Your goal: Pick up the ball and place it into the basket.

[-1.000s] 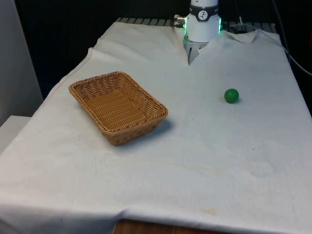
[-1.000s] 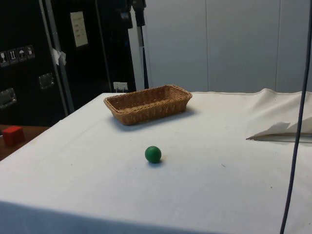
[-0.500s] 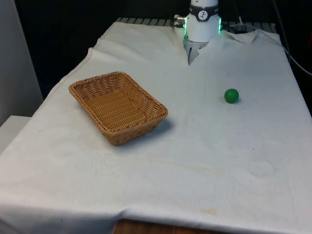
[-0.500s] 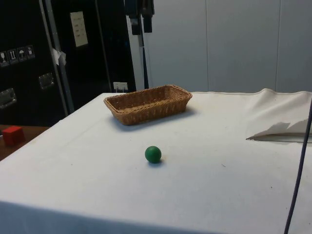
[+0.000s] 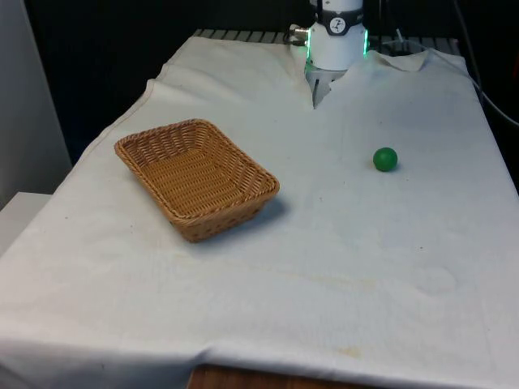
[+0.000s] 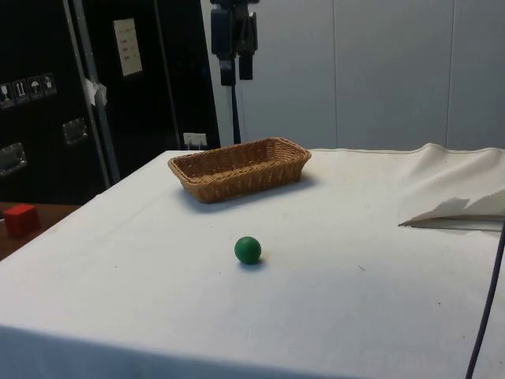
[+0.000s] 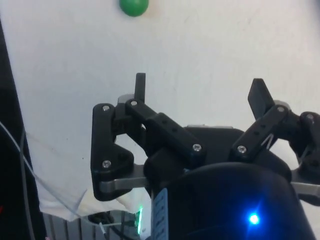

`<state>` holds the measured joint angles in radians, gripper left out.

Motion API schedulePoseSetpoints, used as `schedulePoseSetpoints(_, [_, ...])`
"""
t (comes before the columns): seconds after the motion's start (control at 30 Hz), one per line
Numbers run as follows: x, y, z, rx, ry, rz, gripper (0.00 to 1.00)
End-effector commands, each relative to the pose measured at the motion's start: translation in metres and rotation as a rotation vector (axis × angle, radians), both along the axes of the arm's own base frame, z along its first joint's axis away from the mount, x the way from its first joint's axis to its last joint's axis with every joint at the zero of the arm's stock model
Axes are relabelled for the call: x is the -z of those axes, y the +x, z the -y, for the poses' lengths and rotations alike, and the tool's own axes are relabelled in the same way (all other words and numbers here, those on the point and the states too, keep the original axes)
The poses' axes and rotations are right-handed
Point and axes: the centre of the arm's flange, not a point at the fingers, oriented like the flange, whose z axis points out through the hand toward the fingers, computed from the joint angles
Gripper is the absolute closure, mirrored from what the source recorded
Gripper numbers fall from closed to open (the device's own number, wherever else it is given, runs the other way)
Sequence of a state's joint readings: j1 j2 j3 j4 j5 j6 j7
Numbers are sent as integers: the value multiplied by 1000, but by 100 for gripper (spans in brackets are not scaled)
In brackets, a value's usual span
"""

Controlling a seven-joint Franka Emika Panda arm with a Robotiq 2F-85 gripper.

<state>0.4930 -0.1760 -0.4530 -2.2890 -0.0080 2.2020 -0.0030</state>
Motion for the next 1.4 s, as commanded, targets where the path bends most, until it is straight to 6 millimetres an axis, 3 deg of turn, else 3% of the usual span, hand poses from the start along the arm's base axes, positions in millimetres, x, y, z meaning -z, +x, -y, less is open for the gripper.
schedulePoseSetpoints(0.0, [2, -2, -3, 5, -11, 13, 0])
schedulePoseSetpoints(0.4, [36, -12, -28, -3, -31, 15, 0])
schedulePoseSetpoints(1.37, [98, -21, -49, 18, -37, -3, 0])
